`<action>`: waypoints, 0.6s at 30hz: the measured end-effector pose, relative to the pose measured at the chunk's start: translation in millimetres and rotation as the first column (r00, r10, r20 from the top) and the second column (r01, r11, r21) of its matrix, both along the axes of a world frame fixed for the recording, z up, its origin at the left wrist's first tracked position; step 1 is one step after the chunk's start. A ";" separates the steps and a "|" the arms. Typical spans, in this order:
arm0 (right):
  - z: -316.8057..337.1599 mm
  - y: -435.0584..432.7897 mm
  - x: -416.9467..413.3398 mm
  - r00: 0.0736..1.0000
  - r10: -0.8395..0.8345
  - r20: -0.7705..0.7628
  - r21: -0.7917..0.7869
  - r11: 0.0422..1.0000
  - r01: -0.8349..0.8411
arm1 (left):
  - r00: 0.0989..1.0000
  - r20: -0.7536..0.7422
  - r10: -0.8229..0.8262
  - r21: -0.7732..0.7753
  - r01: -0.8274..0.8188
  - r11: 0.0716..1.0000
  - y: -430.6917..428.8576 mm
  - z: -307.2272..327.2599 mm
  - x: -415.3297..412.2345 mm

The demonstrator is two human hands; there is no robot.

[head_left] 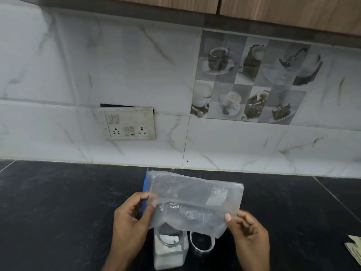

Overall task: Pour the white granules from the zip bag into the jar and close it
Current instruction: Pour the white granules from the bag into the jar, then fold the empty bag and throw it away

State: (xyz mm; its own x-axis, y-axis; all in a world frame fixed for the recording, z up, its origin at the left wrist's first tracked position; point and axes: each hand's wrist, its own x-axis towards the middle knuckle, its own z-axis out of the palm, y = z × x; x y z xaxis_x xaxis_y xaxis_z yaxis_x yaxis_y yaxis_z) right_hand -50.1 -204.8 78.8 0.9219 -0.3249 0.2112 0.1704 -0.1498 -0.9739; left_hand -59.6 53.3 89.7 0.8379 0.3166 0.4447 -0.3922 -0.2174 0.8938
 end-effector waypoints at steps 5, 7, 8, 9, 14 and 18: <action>24.7 -4.6 -1.9 0.999 0.001 0.050 -0.156 0.988 0.006 | 0.993 0.089 -0.075 0.228 0.053 0.972 10.3 35.5 13.5; 49.0 -5.5 -0.7 0.989 0.064 0.134 -0.311 0.950 -0.019 | 0.987 0.104 -0.126 0.346 0.083 0.934 13.9 58.7 22.1; 61.3 -3.4 0.6 0.982 0.119 0.148 -0.371 0.927 -0.057 | 0.984 0.103 -0.148 0.398 0.095 0.913 14.6 71.4 26.7; 72.2 0.6 2.7 0.974 0.180 0.139 -0.407 0.907 -0.109 | 0.981 0.101 -0.168 0.443 0.107 0.890 14.8 84.1 30.9; 93.2 25.8 18.5 0.965 0.238 0.110 -0.339 0.922 -0.189 | 0.952 0.197 -0.234 0.523 0.100 0.846 11.6 133.7 44.9; 93.2 31.0 22.2 0.958 0.221 0.181 0.055 0.971 -0.234 | 0.985 0.153 -0.082 0.278 0.036 0.960 13.1 127.4 43.1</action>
